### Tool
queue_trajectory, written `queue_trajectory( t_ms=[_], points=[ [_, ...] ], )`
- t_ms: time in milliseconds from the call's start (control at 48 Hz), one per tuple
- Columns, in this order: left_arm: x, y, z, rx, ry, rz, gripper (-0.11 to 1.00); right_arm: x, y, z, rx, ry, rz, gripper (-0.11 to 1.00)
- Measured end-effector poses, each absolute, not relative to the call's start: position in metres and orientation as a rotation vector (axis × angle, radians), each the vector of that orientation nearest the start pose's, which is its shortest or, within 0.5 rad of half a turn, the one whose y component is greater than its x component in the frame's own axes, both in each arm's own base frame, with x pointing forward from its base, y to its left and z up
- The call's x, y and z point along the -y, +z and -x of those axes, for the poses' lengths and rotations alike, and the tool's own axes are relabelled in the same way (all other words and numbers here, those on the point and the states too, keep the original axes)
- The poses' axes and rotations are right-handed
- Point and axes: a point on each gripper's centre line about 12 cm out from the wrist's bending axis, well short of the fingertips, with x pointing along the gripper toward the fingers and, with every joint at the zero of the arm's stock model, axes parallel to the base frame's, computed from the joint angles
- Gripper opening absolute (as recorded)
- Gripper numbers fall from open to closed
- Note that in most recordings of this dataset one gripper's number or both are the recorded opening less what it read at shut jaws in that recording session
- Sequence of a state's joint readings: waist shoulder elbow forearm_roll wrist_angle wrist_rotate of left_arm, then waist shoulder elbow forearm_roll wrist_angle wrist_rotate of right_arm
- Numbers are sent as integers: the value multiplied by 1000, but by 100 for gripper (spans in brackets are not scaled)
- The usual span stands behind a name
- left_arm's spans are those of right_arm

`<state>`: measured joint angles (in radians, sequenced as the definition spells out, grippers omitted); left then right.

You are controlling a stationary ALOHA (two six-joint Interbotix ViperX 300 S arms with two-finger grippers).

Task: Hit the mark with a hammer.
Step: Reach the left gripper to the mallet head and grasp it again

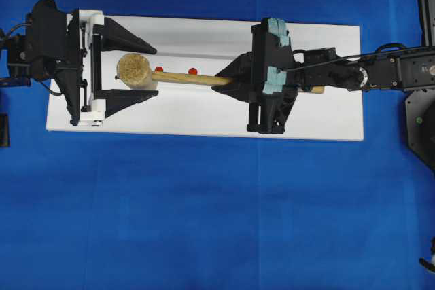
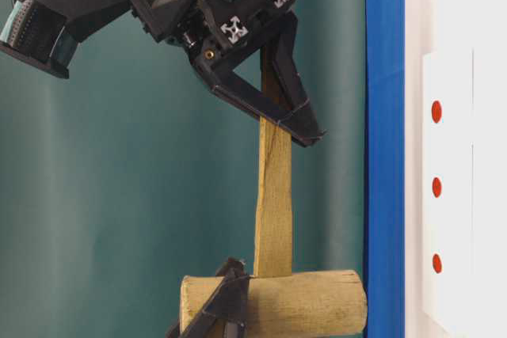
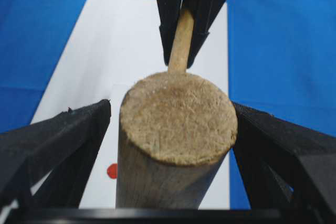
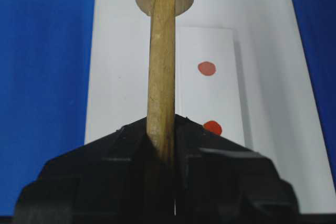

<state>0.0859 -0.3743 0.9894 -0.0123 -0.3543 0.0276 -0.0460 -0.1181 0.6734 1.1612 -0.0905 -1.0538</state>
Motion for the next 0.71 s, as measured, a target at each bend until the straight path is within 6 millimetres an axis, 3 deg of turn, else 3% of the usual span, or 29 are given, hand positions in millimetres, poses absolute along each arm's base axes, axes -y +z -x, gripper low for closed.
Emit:
queue_trajectory(
  t_ms=[271,313,438,709],
  points=[
    [-27,223,-305,-269,87,-10,86,27,216,-381,-510,-152,-94,2],
    [-27,221,-305,-275,87,-8,80,27,217,-381,-508,-152,-94,2],
    [-27,219,-305,-290,83,-20,46,27,218,-382,-509,-147,-99,2],
    [-25,219,-305,-296,77,-28,45,25,219,-383,-514,-125,-104,2]
  ],
)
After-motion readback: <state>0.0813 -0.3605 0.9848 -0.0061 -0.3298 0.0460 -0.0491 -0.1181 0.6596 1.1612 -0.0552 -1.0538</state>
